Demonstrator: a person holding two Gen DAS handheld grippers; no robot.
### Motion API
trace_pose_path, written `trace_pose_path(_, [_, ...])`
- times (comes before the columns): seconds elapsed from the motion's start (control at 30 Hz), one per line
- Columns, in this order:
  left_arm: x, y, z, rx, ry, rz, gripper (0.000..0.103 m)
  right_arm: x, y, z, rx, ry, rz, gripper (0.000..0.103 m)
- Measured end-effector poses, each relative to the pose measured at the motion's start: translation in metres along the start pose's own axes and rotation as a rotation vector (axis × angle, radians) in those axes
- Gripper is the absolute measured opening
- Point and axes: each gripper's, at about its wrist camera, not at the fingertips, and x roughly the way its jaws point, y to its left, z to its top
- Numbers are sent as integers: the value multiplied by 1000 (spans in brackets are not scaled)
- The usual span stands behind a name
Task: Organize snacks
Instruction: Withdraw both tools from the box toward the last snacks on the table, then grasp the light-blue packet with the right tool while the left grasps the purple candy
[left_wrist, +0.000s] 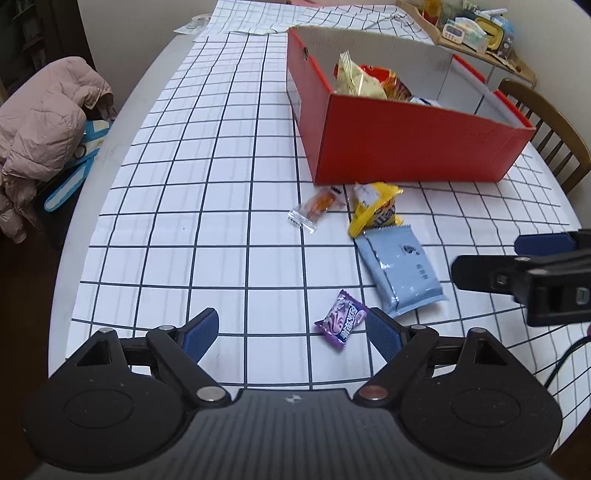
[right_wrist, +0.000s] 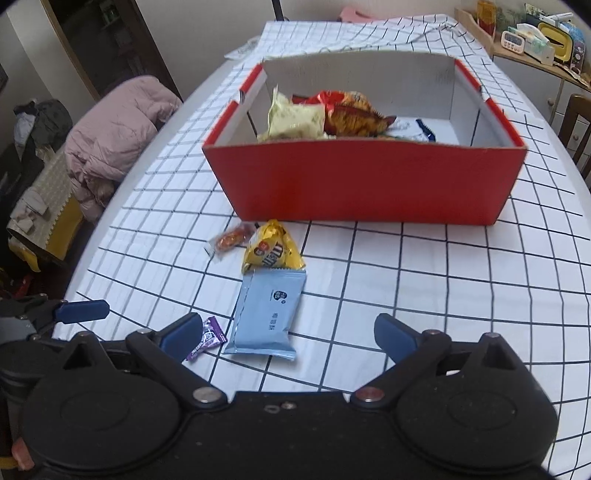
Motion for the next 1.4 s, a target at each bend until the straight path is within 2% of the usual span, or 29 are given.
trace_pose_path(0.4, [19,-16,-8,121,-8,-44,87,48,12,5,3,96,-47,91])
trace_pose_path(0.7, [28,-19,-7,148,-14,-62,86,70,23,5,-41,137,-76,80])
trace_pose_path(0.8, [30,-19,-7,154,-5,-69,82,71,26,5,-64,127,-89,79])
trace_pose_path(0.9, [33,-18,-6,160,10,-90,77,71,27,4,-98,125,-110,72])
trace_pose_path(1.07, [37,-20,-7,185,26,-112,68,67,28,2,-159,115,-144,51])
trace_pose_path(1.13, [38,-22,-6,197,32,-117,65,65,24,2,-162,113,-141,48])
trace_pose_path(1.23, [40,-25,-6,212,41,-118,57,61,17,2,-145,112,-133,47])
trace_pose_path(1.33, [40,-27,-6,224,39,-112,55,57,11,-1,-131,111,-131,47])
trace_pose_path(1.4, [40,-27,-5,233,34,-105,46,55,6,-4,-113,110,-123,47])
